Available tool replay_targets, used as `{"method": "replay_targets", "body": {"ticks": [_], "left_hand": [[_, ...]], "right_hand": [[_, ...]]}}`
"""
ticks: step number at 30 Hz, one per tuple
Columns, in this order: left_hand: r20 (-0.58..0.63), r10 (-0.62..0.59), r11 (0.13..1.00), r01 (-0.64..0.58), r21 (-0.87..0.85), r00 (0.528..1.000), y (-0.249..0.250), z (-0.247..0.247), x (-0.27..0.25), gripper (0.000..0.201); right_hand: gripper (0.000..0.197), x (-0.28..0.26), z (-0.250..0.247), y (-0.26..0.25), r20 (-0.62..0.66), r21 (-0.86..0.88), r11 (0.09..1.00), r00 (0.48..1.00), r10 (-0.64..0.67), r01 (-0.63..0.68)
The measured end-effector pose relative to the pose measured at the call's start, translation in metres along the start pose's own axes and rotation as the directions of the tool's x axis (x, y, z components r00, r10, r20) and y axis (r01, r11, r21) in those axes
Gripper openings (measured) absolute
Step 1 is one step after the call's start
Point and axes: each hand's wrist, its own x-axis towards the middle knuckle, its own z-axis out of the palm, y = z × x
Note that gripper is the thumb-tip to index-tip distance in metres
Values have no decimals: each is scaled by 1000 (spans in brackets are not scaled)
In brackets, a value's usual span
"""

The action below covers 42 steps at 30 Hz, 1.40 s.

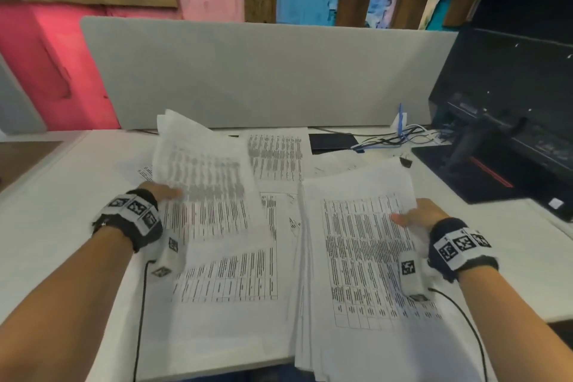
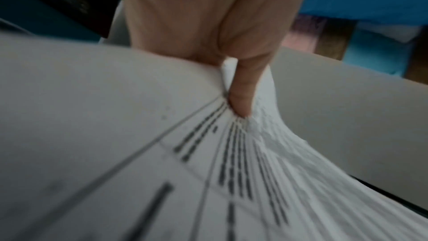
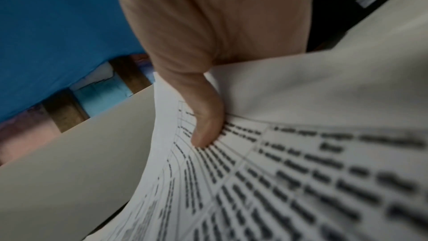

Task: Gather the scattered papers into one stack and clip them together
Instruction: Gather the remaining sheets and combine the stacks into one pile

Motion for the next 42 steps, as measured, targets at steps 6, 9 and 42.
{"method": "replay_targets", "body": {"ticks": [6, 9, 42], "left_hand": [[-64, 181, 844, -121, 522, 981, 15, 13, -12, 46], [5, 248, 670, -175, 722, 969, 15, 24, -16, 46], [302, 219, 920, -93, -381, 928, -19, -21, -8, 50]], "right_hand": [[46, -3, 13, -6, 3, -134, 990, 999, -39, 39], [44, -4, 15, -4, -5, -152, 988, 999, -40, 39], [64, 11, 8, -95, -80, 545, 794, 959, -271, 270]]}}
